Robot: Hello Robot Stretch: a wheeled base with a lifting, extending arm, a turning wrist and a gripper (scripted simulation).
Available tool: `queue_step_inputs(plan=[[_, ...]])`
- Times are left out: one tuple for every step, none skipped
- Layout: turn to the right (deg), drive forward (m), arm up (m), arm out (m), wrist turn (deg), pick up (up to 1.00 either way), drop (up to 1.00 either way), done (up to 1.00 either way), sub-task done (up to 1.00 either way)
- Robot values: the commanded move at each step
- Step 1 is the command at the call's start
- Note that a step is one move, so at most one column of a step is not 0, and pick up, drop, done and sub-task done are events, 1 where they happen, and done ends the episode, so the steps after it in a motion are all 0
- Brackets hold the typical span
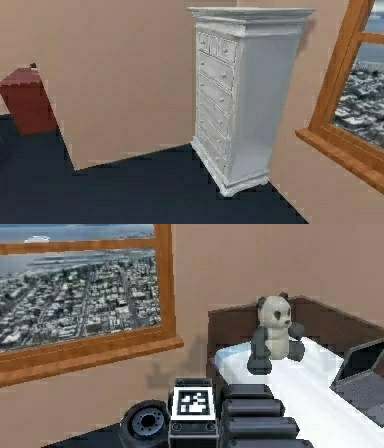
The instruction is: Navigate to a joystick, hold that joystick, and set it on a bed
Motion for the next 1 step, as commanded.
queue_step_inputs(plan=[[-3.0,0.00,0.00,0.00,0.0,0.00,0.00,0.00,0.00]])
